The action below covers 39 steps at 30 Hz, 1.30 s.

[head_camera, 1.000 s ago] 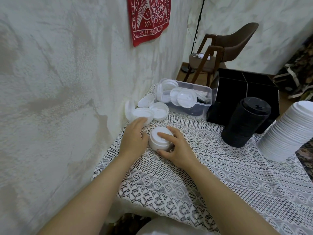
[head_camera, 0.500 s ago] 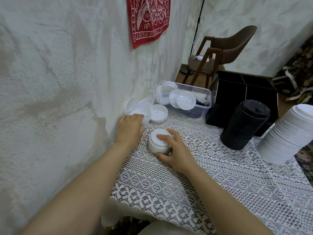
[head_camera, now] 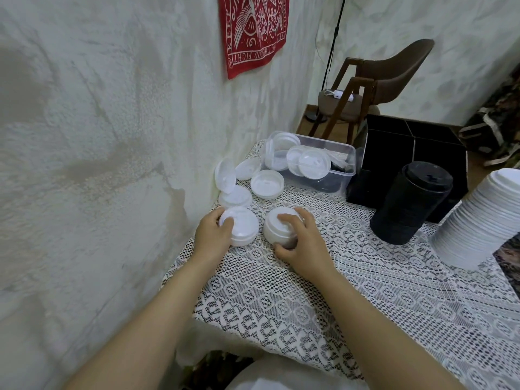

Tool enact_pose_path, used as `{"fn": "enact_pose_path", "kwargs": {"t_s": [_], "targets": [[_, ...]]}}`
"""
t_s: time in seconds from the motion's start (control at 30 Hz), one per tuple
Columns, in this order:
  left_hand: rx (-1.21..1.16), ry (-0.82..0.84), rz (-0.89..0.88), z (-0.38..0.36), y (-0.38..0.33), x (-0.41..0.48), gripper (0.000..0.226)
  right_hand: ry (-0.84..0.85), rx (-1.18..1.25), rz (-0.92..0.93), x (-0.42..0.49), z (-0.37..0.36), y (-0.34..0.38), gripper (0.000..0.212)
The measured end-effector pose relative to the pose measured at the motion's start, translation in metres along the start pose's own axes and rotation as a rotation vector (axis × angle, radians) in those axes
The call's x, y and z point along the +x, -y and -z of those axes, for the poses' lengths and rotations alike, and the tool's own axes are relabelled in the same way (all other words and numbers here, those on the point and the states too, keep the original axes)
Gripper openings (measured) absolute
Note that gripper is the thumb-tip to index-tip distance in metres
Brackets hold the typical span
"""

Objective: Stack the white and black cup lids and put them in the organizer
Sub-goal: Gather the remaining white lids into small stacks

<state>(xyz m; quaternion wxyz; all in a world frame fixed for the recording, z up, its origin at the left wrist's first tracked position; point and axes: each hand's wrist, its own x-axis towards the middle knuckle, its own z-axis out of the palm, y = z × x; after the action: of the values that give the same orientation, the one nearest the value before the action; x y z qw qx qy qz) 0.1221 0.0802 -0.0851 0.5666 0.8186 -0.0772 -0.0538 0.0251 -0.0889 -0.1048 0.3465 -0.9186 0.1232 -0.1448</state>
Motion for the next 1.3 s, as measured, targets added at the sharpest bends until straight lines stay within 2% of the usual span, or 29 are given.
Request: {"fn": "enact_pose_path", "kwargs": {"t_s": [0.1, 0.2, 0.3, 0.37, 0.47, 0.5, 0.63, 0.7, 0.77, 0.9, 1.07, 1.3], "targets": [[0.187, 0.032, -0.078, 0.004, 0.002, 0.001, 0.047, -0.002, -0.004, -0.004, 0.000, -0.001, 0.001, 0.059], [0.275, 0.251, -0.158, 0.008, 0.001, 0.001, 0.077, 0.002, -0.001, -0.006, 0.000, 0.000, 0.001, 0.059], [0.516, 0.384, -0.264, 0.014, 0.002, 0.003, 0.085, -0.006, -0.002, 0.004, 0.000, 0.001, 0.002, 0.059], [0.586, 0.335, -0.260, 0.015, 0.000, 0.004, 0.082, -0.007, -0.001, 0.012, -0.001, 0.001, 0.002, 0.059], [0.761, 0.225, -0.240, 0.015, -0.005, 0.004, 0.093, -0.006, 0.002, 0.011, -0.002, 0.001, 0.002, 0.059], [0.763, 0.245, -0.240, 0.016, -0.005, 0.005, 0.094, -0.007, 0.002, 0.011, -0.002, 0.001, 0.002, 0.059], [0.469, 0.465, -0.214, 0.022, -0.002, 0.012, 0.084, -0.014, -0.013, 0.020, 0.000, -0.001, 0.001, 0.059], [0.452, 0.415, -0.223, 0.023, 0.000, 0.013, 0.082, -0.017, -0.019, 0.021, 0.000, -0.001, 0.000, 0.059], [0.484, 0.350, -0.215, 0.023, 0.000, 0.012, 0.091, -0.020, -0.015, 0.021, 0.000, -0.001, 0.000, 0.059], [0.414, 0.432, -0.201, 0.025, 0.007, 0.010, 0.094, -0.015, -0.002, 0.018, 0.000, -0.001, 0.000, 0.059], [0.279, 0.391, -0.161, 0.025, 0.009, 0.009, 0.095, 0.004, 0.045, -0.001, 0.000, 0.000, -0.001, 0.054], [0.227, 0.363, -0.223, 0.028, -0.002, 0.004, 0.091, 0.015, 0.099, -0.022, 0.000, 0.002, -0.002, 0.050]]}}
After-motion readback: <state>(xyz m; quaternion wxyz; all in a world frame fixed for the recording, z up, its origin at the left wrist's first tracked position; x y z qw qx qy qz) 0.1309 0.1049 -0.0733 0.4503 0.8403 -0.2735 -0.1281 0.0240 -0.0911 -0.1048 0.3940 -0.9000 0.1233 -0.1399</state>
